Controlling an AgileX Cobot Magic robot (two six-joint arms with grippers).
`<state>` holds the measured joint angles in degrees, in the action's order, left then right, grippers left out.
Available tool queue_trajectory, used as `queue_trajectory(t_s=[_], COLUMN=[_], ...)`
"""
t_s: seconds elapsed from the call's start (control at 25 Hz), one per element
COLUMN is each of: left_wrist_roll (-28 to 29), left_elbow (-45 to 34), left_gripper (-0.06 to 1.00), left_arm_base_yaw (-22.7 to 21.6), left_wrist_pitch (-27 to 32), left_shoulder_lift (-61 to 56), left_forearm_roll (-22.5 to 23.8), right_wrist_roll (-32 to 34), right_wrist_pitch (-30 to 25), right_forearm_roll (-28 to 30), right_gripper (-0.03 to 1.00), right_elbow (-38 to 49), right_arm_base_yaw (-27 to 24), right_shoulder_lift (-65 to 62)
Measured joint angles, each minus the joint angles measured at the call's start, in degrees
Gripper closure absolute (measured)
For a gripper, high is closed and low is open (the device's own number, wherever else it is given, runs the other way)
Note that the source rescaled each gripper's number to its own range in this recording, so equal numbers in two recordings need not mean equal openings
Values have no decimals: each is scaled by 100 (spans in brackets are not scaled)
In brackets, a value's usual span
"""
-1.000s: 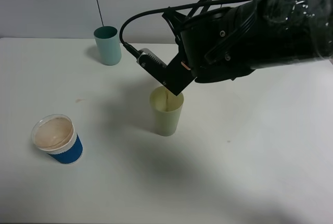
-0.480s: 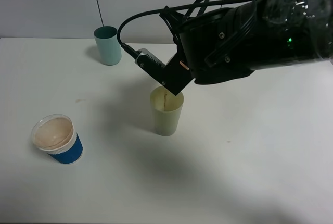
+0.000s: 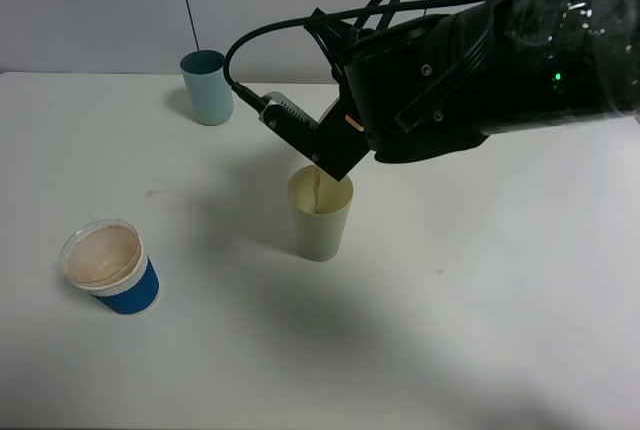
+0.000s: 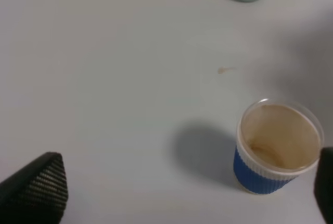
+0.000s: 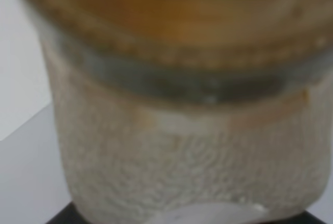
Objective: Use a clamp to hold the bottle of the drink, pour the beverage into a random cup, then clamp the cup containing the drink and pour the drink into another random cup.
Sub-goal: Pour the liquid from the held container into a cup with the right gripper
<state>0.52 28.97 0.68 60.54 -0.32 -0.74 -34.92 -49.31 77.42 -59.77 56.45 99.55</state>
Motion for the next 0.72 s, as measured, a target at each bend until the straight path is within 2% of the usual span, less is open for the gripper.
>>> queue_trajectory(t_s=[0.72], left_wrist_roll=[0], left_elbow=[0], left_gripper=[7], left_arm_base_yaw=[0], left_wrist_pitch=[0], left_shoulder_lift=[0], left_forearm_roll=[0], right_wrist_roll=[6], right_wrist_pitch=[0], right_forearm_roll=[194], right_gripper=[96], right_elbow=[0], right_arm_base_yaw=[0], right_shoulder_lift=[0])
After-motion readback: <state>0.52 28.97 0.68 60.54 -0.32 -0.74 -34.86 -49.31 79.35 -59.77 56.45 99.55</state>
